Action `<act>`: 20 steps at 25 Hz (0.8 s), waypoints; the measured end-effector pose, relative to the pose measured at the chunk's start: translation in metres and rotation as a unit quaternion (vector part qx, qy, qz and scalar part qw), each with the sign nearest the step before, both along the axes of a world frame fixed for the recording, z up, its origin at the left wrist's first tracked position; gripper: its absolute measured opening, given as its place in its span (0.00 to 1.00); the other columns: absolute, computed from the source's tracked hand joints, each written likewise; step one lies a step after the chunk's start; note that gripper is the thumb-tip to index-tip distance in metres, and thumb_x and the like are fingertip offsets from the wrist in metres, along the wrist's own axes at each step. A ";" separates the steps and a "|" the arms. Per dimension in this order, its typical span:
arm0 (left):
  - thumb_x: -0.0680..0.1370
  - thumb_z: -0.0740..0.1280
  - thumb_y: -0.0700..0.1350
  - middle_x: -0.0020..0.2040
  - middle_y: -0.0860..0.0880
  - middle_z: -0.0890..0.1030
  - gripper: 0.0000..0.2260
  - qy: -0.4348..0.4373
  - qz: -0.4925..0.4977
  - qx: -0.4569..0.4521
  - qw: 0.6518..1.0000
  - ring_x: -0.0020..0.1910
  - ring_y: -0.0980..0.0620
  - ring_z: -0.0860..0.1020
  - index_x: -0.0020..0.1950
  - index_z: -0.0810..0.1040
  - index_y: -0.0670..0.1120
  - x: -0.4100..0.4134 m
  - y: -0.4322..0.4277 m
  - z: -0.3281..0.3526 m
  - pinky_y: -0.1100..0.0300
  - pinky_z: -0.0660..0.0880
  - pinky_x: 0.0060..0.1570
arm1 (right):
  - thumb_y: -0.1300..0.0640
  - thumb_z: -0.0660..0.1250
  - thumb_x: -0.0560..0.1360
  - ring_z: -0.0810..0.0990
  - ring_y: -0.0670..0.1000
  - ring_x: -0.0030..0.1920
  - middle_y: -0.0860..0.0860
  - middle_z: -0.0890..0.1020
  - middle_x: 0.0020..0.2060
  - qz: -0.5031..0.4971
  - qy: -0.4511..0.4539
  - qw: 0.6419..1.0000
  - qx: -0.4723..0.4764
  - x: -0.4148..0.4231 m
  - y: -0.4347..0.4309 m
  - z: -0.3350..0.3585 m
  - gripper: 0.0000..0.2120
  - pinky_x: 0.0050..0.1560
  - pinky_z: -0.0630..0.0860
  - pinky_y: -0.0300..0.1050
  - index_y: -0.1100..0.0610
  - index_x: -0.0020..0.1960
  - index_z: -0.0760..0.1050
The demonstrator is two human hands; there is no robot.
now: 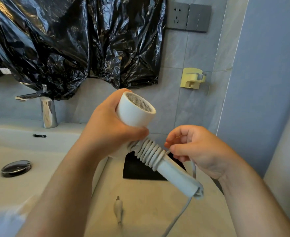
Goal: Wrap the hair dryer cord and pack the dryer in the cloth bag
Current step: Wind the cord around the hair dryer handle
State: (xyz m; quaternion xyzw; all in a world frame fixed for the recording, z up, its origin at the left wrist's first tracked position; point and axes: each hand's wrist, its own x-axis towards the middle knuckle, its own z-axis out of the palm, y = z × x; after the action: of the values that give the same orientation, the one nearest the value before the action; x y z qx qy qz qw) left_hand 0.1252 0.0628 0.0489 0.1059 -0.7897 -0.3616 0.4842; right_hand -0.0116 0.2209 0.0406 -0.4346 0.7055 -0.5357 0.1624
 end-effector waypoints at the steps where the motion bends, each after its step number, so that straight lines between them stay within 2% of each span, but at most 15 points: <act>1: 0.60 0.81 0.45 0.45 0.57 0.80 0.28 0.003 0.018 -0.018 1.000 0.44 0.58 0.79 0.54 0.74 0.59 -0.002 0.003 -0.001 0.60 0.78 0.41 | 0.73 0.66 0.71 0.77 0.47 0.29 0.54 0.83 0.35 -0.036 0.030 0.999 0.001 0.003 -0.003 0.000 0.12 0.30 0.73 0.39 0.58 0.41 0.78; 3: 0.60 0.80 0.46 0.47 0.59 0.78 0.29 0.022 0.054 -0.047 0.997 0.47 0.60 0.77 0.55 0.72 0.61 -0.004 0.010 -0.001 0.62 0.77 0.42 | 0.71 0.65 0.72 0.75 0.47 0.28 0.53 0.82 0.32 -0.095 0.055 0.994 -0.006 0.008 -0.006 0.001 0.11 0.31 0.73 0.40 0.56 0.40 0.79; 5: 0.60 0.79 0.47 0.48 0.57 0.78 0.31 0.045 0.084 -0.085 0.992 0.48 0.56 0.76 0.57 0.71 0.62 -0.005 0.015 0.001 0.52 0.78 0.47 | 0.67 0.67 0.72 0.75 0.43 0.24 0.50 0.82 0.32 -0.119 0.052 0.991 -0.010 0.014 -0.007 0.002 0.08 0.30 0.73 0.38 0.55 0.43 0.79; 7: 0.59 0.78 0.49 0.51 0.56 0.78 0.32 0.064 0.119 -0.130 0.982 0.51 0.51 0.76 0.61 0.71 0.60 -0.003 0.018 0.004 0.47 0.77 0.49 | 0.62 0.68 0.73 0.77 0.43 0.25 0.50 0.83 0.32 -0.129 0.089 0.987 0.024 0.018 -0.003 0.002 0.06 0.32 0.76 0.41 0.52 0.46 0.79; 9: 0.59 0.77 0.50 0.54 0.54 0.78 0.34 0.085 0.141 -0.163 0.973 0.53 0.48 0.76 0.64 0.70 0.58 -0.004 0.020 0.006 0.46 0.76 0.51 | 0.58 0.67 0.73 0.79 0.47 0.27 0.52 0.84 0.31 -0.160 0.143 0.975 0.056 0.022 0.001 0.005 0.04 0.35 0.79 0.46 0.50 0.42 0.79; 11: 0.60 0.76 0.50 0.56 0.52 0.79 0.36 0.118 0.149 -0.189 0.964 0.54 0.46 0.77 0.67 0.71 0.54 -0.007 0.021 0.006 0.45 0.75 0.52 | 0.57 0.65 0.73 0.77 0.47 0.24 0.53 0.83 0.27 -0.185 0.143 0.971 0.047 0.023 0.001 0.007 0.07 0.34 0.78 0.48 0.55 0.39 0.80; 13: 0.61 0.76 0.50 0.57 0.49 0.79 0.36 0.150 0.154 -0.211 0.953 0.55 0.44 0.77 0.68 0.71 0.49 -0.012 0.021 0.003 0.45 0.75 0.54 | 0.59 0.64 0.74 0.73 0.46 0.20 0.51 0.78 0.22 -0.197 0.092 0.976 0.006 0.023 -0.002 0.007 0.09 0.30 0.74 0.45 0.55 0.37 0.81; 15: 0.62 0.76 0.50 0.57 0.51 0.78 0.36 0.178 0.151 -0.212 0.949 0.55 0.45 0.77 0.68 0.72 0.45 -0.017 0.021 -0.002 0.48 0.74 0.56 | 0.61 0.65 0.74 0.69 0.46 0.20 0.48 0.75 0.20 -0.196 0.023 0.979 -0.060 0.022 -0.005 0.006 0.09 0.29 0.70 0.43 0.55 0.37 0.81; 18: 0.62 0.77 0.49 0.57 0.57 0.74 0.35 0.204 0.146 -0.191 0.949 0.56 0.48 0.76 0.67 0.72 0.45 -0.024 0.020 -0.009 0.54 0.73 0.57 | 0.65 0.65 0.75 0.68 0.45 0.24 0.53 0.75 0.27 -0.146 -0.099 0.973 -0.151 0.022 -0.011 0.004 0.09 0.24 0.66 0.37 0.58 0.38 0.81; 20: 0.62 0.78 0.46 0.56 0.60 0.75 0.34 0.233 0.129 -0.127 0.956 0.57 0.53 0.76 0.66 0.71 0.48 -0.028 0.019 -0.013 0.55 0.73 0.58 | 0.66 0.63 0.76 0.68 0.45 0.25 0.55 0.77 0.32 -0.101 -0.165 0.960 -0.204 0.024 -0.009 0.008 0.09 0.21 0.64 0.35 0.59 0.41 0.80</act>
State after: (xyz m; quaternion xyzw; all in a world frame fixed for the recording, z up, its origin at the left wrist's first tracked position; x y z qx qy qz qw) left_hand 0.0969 0.0818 0.0363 0.0572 -0.6740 -0.2077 0.7066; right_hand 0.0122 0.2116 0.0481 -0.2904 0.5851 -0.7461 0.1291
